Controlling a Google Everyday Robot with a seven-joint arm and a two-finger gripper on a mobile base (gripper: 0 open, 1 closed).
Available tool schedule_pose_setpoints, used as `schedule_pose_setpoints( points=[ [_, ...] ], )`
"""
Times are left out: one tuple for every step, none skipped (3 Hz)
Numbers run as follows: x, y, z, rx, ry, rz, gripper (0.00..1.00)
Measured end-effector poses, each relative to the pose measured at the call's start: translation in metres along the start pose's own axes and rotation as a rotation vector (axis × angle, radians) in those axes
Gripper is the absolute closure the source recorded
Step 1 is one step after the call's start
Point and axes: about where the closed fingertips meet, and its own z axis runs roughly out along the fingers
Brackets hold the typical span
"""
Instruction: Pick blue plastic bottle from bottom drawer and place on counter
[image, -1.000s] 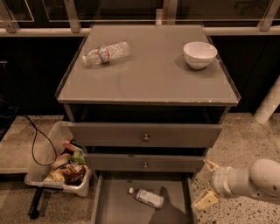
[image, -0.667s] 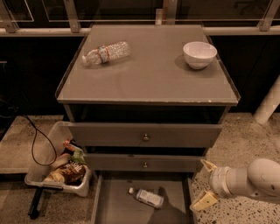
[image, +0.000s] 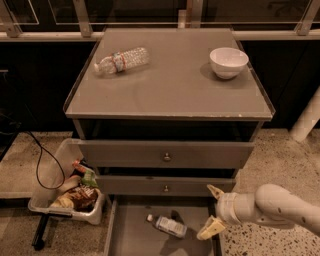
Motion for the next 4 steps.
schedule_pose_setpoints(
  points=[
    [0.016,-0.007,0.048,0.0,-0.072,0.023,0.0],
    [0.046,-0.001,0.112,-0.03,-0.135,0.057,0.0],
    [0.047,-0.001,0.112,-0.03,-0.135,0.057,0.0],
    [0.058,0.01,0.135,-0.066,-0.114,0.093,0.0]
  ],
)
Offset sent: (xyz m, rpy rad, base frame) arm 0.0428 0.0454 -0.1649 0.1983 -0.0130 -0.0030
